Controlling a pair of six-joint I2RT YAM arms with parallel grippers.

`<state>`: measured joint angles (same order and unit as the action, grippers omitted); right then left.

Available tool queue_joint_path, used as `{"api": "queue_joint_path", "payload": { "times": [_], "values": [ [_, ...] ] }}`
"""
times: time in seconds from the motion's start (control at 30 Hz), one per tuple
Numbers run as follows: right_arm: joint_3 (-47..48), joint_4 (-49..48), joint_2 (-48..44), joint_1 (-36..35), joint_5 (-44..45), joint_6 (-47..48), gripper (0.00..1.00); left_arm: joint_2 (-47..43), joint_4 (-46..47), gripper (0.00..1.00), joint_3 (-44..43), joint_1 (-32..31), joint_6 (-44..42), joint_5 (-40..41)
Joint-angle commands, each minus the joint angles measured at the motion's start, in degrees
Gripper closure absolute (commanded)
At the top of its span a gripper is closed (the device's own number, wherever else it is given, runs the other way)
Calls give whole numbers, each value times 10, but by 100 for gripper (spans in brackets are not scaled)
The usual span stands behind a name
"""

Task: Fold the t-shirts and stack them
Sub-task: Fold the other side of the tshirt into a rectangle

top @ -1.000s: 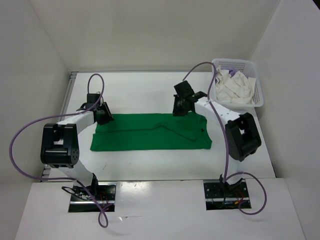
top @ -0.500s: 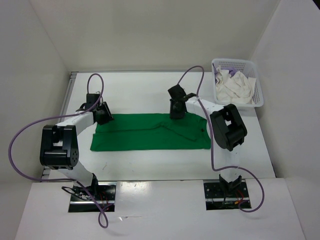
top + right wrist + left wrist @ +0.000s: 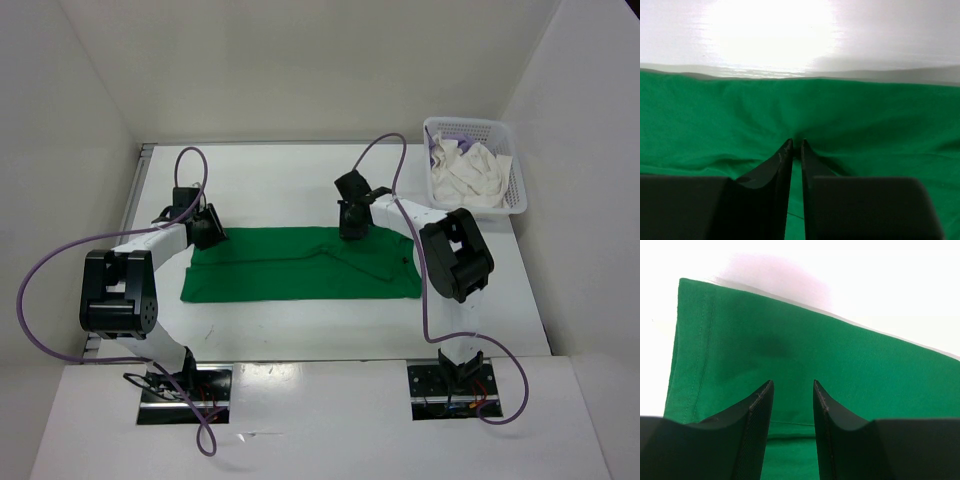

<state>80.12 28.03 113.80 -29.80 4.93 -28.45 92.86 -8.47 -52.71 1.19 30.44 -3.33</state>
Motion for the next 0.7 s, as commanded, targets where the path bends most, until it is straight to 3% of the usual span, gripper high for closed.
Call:
{"api": "queue_joint_path", "payload": {
  "times": [0.0, 0.17, 0.5, 0.67],
  "values": [
    [3, 1, -27, -6, -8, 3, 88, -18, 21, 55, 7, 0, 8, -9],
    [3, 37, -48, -11, -1, 8, 95, -18, 21, 55, 7, 0, 8, -9],
    [-90, 47, -125, -72, -113, -50, 96, -18, 26, 55, 7, 0, 8, -9],
    [-109, 47, -151, -95, -143, -86, 81, -18, 26, 55, 1, 0, 8, -9]
  ]
}}
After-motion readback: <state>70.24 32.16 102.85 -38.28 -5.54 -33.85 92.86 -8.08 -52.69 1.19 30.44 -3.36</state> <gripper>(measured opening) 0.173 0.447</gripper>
